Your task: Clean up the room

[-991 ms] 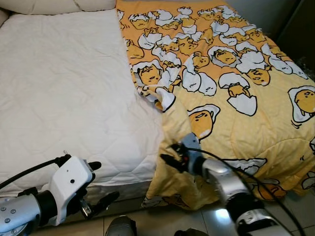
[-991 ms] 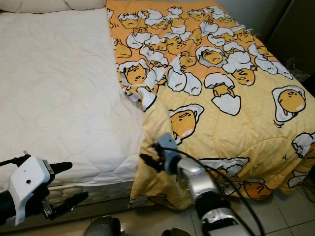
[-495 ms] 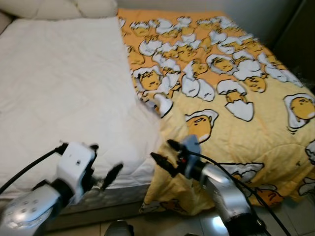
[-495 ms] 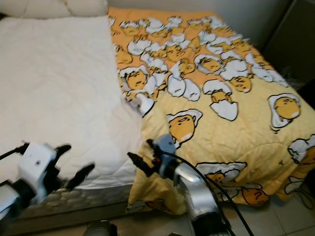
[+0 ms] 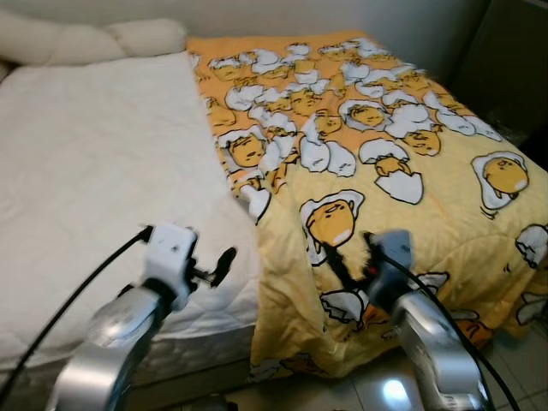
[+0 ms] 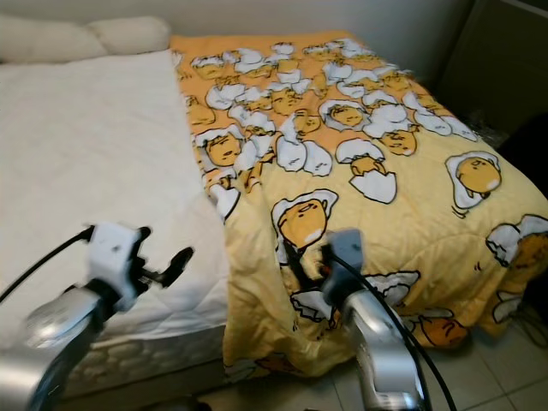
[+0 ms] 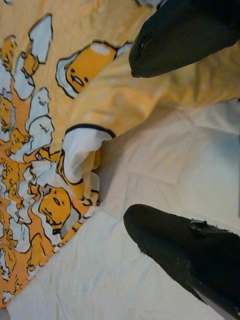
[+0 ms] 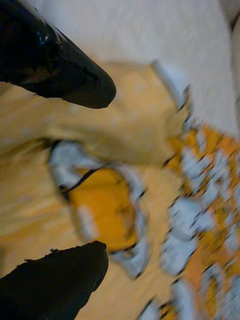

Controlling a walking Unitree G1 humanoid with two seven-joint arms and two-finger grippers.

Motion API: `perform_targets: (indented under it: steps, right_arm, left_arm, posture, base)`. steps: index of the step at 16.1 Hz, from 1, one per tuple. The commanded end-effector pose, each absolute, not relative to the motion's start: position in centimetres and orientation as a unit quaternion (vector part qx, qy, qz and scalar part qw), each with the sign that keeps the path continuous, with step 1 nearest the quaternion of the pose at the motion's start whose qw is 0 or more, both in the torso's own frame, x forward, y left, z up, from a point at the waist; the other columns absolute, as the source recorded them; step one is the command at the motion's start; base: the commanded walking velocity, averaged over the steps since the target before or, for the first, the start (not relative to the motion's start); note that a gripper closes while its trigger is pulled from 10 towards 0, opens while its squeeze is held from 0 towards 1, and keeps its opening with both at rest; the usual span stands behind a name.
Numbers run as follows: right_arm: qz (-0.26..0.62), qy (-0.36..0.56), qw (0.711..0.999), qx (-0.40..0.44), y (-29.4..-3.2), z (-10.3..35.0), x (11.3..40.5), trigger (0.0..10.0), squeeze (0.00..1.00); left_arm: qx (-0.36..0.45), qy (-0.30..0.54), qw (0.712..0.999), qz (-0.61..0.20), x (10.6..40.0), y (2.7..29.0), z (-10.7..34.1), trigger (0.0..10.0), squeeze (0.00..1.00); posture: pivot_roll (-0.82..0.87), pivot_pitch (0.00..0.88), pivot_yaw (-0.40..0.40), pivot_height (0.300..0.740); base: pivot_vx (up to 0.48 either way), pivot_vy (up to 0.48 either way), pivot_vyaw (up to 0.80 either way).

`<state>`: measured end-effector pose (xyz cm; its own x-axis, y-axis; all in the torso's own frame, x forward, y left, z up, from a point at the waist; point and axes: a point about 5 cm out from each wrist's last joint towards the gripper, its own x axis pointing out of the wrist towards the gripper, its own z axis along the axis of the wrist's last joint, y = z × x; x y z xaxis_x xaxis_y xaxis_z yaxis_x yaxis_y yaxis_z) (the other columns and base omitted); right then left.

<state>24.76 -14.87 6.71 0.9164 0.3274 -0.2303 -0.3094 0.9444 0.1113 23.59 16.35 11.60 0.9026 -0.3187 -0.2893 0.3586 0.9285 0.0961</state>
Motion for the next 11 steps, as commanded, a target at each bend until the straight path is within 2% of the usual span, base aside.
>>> perform_targets:
  steps: [1,5,7,10,11]
  right_arm:
    - [0.148,0.132,0.980,0.030,-15.2,6.7,24.6,10.0,1.00]
    - [0.103,0.152,0.983,0.014,-16.4,6.8,25.1,10.0,1.00]
    - [0.124,0.157,0.980,0.001,-16.6,7.1,25.7,10.0,1.00]
    - [0.179,0.161,0.971,-0.014,-16.9,7.9,25.9,10.0,1.00]
    - [0.216,0.162,0.963,-0.015,-17.2,8.3,25.7,10.0,0.21]
  left_arm:
    - [0.078,0.138,0.973,-0.169,23.9,16.3,11.3,10.0,0.99]
    - [0.072,0.149,0.970,-0.177,25.9,15.6,10.3,10.0,1.00]
    - [0.050,0.178,0.963,-0.199,27.2,15.6,9.4,10.0,1.00]
    - [0.066,0.204,0.953,-0.213,29.3,16.1,8.7,10.0,1.00]
    - [0.037,0.220,0.952,-0.212,30.3,16.1,8.3,10.0,1.00]
  posture:
    - [-0.06,0.000,0.029,0.740]
    - [-0.10,0.000,0.043,0.740]
    - [-0.11,0.000,0.051,0.740]
    - [-0.14,0.000,0.062,0.740]
    - [-0.14,0.000,0.060,0.740]
  base:
    - [0.000,0.000,0.00]
    - [0.000,0.000,0.00]
    - [0.000,0.000,0.00]
    - [0.000,0.000,0.00]
    - [0.000,0.000,0.00]
